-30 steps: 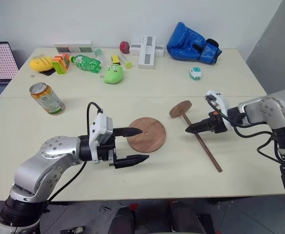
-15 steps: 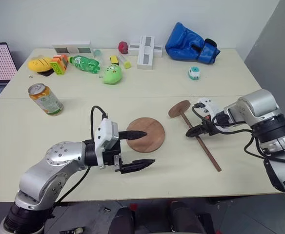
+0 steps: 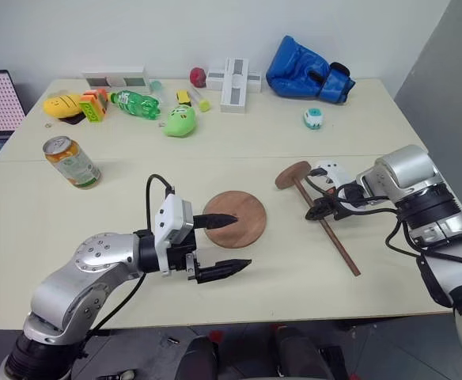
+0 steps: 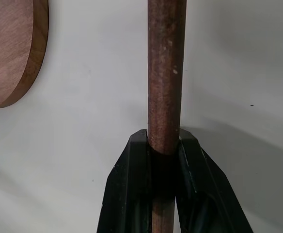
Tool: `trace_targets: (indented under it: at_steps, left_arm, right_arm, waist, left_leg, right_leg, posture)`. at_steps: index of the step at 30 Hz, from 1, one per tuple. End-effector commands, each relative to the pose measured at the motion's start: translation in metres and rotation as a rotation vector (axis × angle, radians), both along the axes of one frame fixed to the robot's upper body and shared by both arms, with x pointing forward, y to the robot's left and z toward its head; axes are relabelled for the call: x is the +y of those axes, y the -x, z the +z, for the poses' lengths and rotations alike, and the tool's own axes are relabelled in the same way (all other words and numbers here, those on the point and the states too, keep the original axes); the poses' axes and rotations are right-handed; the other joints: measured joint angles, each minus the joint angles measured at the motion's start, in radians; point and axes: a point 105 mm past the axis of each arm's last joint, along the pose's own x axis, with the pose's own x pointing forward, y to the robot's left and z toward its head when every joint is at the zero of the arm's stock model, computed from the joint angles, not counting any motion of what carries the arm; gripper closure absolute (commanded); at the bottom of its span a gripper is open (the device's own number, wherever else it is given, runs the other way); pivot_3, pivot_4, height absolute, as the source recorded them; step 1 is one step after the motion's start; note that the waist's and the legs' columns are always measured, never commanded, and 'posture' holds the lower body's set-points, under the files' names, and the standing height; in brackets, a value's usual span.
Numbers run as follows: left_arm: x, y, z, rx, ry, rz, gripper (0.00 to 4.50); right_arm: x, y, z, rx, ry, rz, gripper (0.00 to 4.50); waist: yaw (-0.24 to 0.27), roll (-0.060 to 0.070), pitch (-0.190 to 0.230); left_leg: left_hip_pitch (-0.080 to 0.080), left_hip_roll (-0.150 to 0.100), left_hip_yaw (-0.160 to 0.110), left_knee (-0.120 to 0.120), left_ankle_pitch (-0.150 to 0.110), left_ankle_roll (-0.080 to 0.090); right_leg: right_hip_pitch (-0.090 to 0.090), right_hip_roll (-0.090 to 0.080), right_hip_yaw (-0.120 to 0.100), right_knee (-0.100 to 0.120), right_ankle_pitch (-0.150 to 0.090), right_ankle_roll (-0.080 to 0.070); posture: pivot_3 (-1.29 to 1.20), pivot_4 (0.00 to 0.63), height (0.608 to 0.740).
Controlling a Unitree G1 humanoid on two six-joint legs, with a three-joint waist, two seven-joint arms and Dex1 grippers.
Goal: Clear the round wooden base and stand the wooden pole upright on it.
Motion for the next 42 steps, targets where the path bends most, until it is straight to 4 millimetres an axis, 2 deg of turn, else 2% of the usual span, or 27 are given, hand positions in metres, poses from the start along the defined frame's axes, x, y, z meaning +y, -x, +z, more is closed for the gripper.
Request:
trace_targets:
  at_steps: [1,3,5,8,10,14,17,27,42]
  left_arm:
    - [0.004,0.0,0.009,-0.083,0.006,0.022,0.0]
    - [0.012,-0.009,0.006,-0.128,0.007,0.117,0.0]
    - [0.022,-0.01,0.007,-0.182,0.092,0.203,0.0]
    - [0.038,0.004,-0.015,-0.135,0.073,0.287,0.0]
    - [0.045,0.015,-0.022,-0.07,0.123,0.345,0.0]
    - [0.051,0.03,-0.03,-0.025,0.165,0.419,0.0]
    - [0.055,0.03,-0.033,-0.041,0.153,0.455,0.0]
    - [0.054,0.022,-0.028,-0.057,0.157,0.437,0.0]
    - [0.057,0.023,-0.028,-0.047,0.155,0.451,0.0]
  right_arm:
    - [0.013,-0.011,0.04,-0.1,-0.165,-0.001,4.25]
    - [0.029,-0.017,0.069,-0.247,-0.274,0.056,4.25]
    - [0.048,-0.016,0.095,-0.418,-0.364,0.139,4.25]
    - [0.083,-0.003,0.138,-0.629,-0.574,0.168,4.25]
    - [0.1,0.01,0.149,-0.815,-0.621,0.205,4.25]
    - [0.125,0.015,0.144,-1.032,-0.687,0.08,4.25]
    - [0.138,0.018,0.136,-1.051,-0.737,0.014,4.25]
    - [0.137,0.01,0.115,-1.052,-0.716,-0.056,4.25]
    - [0.155,0.011,0.098,-0.995,-0.739,-0.052,4.25]
  waist:
    - [0.0,0.001,0.001]
    - [0.0,0.001,0.001]
    - [-0.002,0.003,0.002]
    - [-0.005,0.003,0.001]
    - [-0.005,0.004,0.001]
    - [0.014,0.004,0.0]
    - [0.028,0.005,0.001]
    - [0.024,0.005,0.001]
    - [0.017,0.005,0.001]
  left_leg:
    - [0.0,0.0,0.0,0.0,0.0,0.0]
    - [0.0,0.0,0.001,0.0,0.0,0.0]
    - [0.0,0.0,0.001,-0.001,0.0,0.0]
    - [-0.001,0.002,0.001,-0.001,0.0,0.0]
    - [0.0,0.005,0.0,-0.003,-0.001,0.001]
    - [-0.002,0.003,-0.003,-0.003,-0.001,0.001]
    - [-0.001,0.001,-0.001,-0.001,0.0,0.0]
    - [0.001,0.001,-0.001,-0.003,0.0,-0.001]
    - [0.002,0.001,0.0,-0.003,0.0,-0.001]
  right_leg:
    - [0.0,0.0,0.0,0.0,0.0,0.0]
    - [-0.001,0.0,0.001,0.0,0.0,0.0]
    - [-0.001,0.0,0.001,0.0,0.0,0.0]
    - [-0.002,0.0,0.001,-0.001,0.0,0.0]
    - [-0.002,0.0,0.003,-0.001,0.0,0.0]
    - [-0.002,-0.002,-0.002,-0.001,0.0,0.0]
    - [-0.001,-0.004,0.0,0.0,0.0,0.0]
    - [0.0,0.0,0.0,0.0,0.0,0.0]
    - [0.0,0.0,0.001,0.0,0.0,0.0]
  posture:
    - [0.0,0.15,0.74]
    - [0.0,0.15,0.74]
    - [0.0,0.15,0.74]
    - [0.0,0.15,0.74]
    - [0.0,0.15,0.74]
    - [0.0,0.15,0.74]
    - [0.0,0.15,0.74]
    - [0.0,0.15,0.74]
    - [0.0,0.15,0.74]
